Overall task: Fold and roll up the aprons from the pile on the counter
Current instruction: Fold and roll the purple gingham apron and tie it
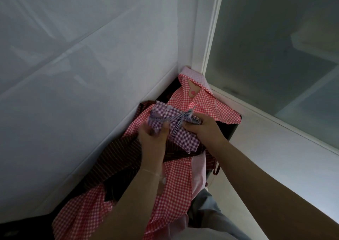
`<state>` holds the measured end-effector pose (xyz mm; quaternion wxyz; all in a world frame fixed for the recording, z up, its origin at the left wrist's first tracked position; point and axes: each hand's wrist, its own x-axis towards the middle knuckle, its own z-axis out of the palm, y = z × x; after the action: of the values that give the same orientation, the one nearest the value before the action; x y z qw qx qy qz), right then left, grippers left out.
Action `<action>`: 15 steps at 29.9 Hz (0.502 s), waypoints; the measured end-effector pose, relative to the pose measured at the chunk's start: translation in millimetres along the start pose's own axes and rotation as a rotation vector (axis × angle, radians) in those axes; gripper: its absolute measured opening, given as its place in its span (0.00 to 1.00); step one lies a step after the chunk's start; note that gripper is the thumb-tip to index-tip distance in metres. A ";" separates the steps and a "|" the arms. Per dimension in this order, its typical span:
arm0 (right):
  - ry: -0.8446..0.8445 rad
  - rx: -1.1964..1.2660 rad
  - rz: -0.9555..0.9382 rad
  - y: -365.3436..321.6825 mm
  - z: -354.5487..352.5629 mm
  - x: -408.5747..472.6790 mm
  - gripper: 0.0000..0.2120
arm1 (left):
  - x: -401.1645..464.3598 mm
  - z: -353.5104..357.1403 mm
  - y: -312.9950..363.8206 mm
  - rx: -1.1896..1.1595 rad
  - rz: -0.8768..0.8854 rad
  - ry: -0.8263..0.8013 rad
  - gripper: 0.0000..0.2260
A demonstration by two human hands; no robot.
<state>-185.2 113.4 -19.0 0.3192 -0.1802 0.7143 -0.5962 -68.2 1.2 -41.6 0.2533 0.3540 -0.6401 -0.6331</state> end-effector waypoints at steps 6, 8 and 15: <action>-0.029 -0.744 -0.410 77.9 29.9 -19.6 0.12 | -7.6 -13.7 -34.5 0.797 0.460 -0.275 0.14; -0.151 -0.964 -0.491 116.5 36.6 -26.0 0.11 | -10.5 -20.1 -63.8 0.743 0.172 -0.389 0.10; -0.262 -1.108 -0.358 143.9 59.1 -39.1 0.15 | -36.9 -35.3 -118.5 0.596 -0.008 -0.365 0.06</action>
<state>-99.2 127.1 -153.8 0.1575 -0.5094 0.8323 -0.1520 -2.3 13.7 -151.8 0.0178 0.2961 -0.8302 -0.4721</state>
